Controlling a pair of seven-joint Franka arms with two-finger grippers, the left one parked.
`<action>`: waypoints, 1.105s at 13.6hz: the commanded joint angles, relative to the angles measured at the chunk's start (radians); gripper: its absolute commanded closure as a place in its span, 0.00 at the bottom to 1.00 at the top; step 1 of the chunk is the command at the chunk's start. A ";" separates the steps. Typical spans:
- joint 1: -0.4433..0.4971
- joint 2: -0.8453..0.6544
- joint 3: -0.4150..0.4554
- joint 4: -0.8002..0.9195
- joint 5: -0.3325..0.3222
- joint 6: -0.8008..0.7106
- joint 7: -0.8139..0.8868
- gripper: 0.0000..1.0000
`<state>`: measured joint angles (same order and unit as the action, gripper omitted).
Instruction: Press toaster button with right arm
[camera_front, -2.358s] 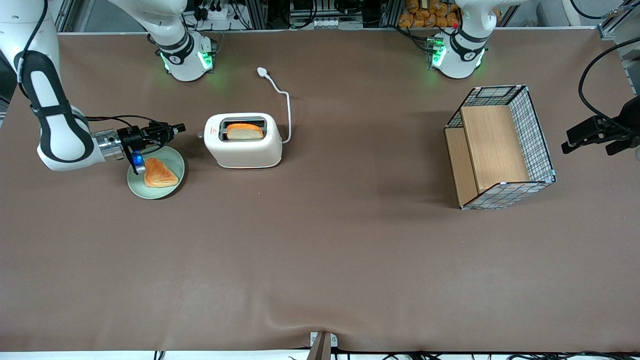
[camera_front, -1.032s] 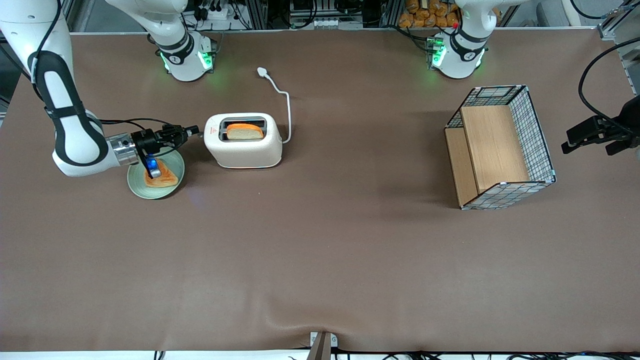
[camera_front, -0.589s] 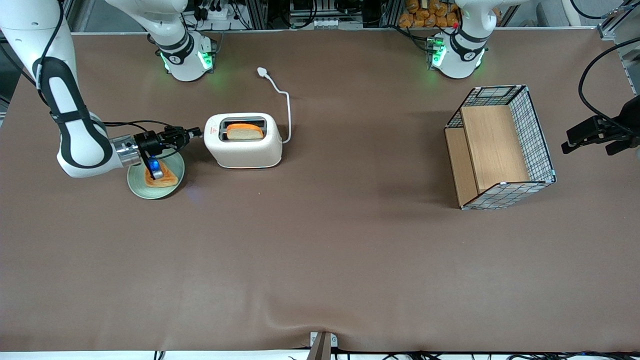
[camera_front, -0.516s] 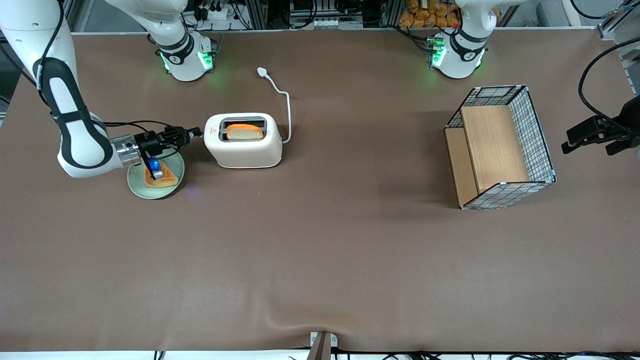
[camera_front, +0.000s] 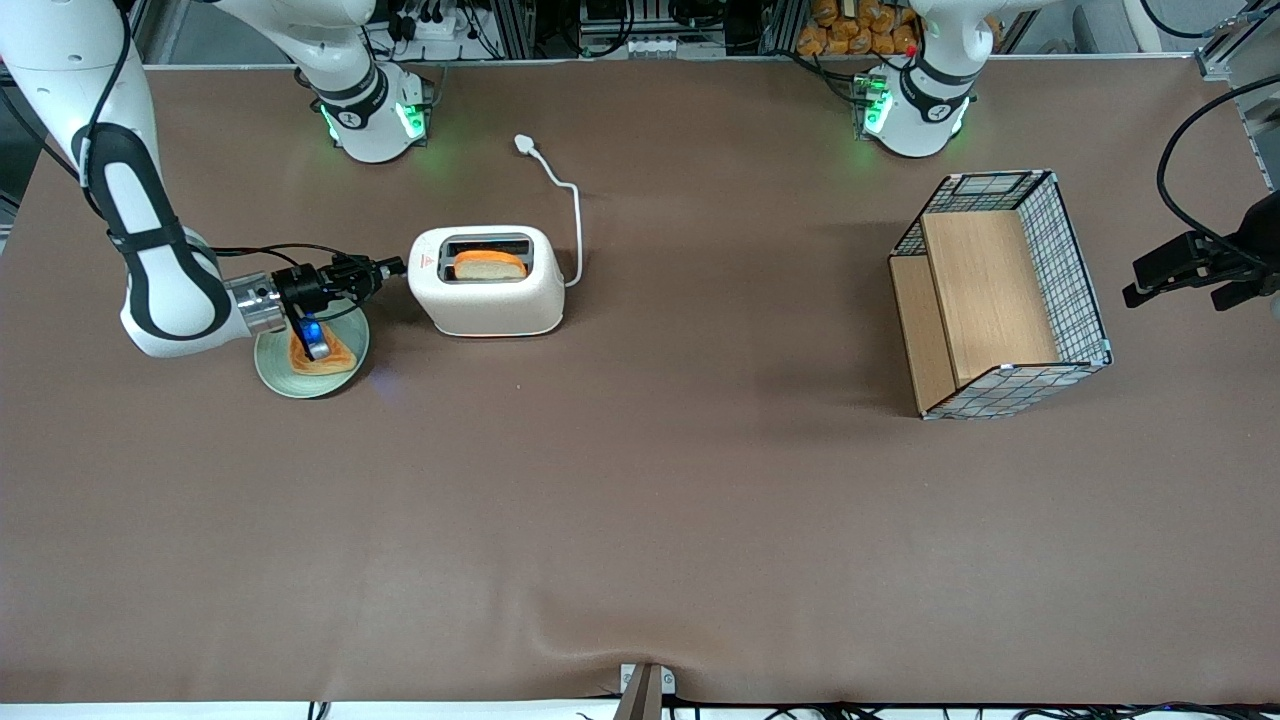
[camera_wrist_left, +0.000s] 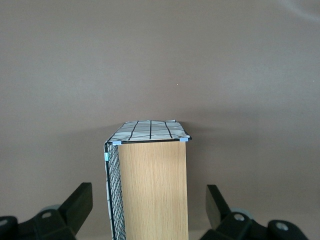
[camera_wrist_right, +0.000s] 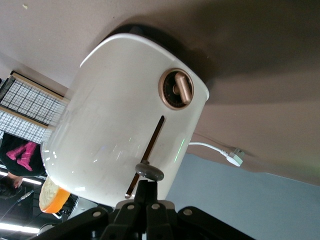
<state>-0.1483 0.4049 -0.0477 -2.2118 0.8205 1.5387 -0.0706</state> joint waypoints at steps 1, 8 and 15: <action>0.027 0.029 -0.003 0.001 0.022 0.038 -0.017 0.96; 0.075 0.045 -0.003 0.000 0.020 0.127 -0.017 0.95; 0.113 0.045 -0.004 0.000 -0.024 0.201 -0.018 0.95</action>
<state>-0.0773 0.4275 -0.0531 -2.2083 0.8026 1.6513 -0.0708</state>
